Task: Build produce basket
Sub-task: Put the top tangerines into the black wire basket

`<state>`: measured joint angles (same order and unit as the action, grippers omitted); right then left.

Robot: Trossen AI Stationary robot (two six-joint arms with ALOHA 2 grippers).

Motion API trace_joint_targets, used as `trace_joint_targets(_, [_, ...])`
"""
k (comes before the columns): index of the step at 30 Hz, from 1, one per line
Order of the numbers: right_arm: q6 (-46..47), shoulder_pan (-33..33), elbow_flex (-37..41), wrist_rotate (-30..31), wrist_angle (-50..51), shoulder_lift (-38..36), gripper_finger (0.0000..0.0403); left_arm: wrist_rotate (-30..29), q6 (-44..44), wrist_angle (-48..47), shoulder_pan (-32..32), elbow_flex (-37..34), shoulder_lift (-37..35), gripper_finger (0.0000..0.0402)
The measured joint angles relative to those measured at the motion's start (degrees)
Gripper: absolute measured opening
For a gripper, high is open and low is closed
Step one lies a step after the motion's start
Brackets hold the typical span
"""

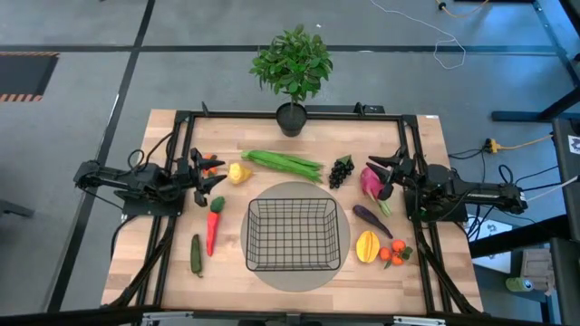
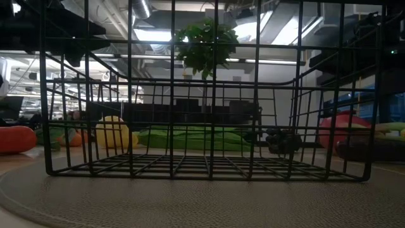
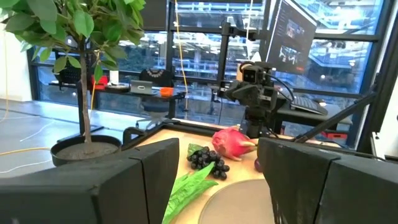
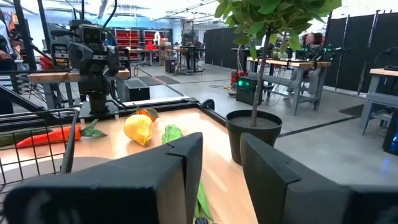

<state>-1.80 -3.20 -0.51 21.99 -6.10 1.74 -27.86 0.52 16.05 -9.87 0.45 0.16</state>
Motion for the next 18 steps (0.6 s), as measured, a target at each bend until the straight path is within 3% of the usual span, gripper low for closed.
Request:
trace_joint_targets(11, [0.1,0.0,0.0,-0.1,-0.9,0.0,0.0110,0.2,-1.3,1.1,0.0,0.0,0.0,0.0210])
trace_joint_targets(18, [-7.1,0.0,0.0,-0.2,-16.1,0.0,0.0110,2.0,-9.1,3.5,0.0,1.1,0.1,0.0210])
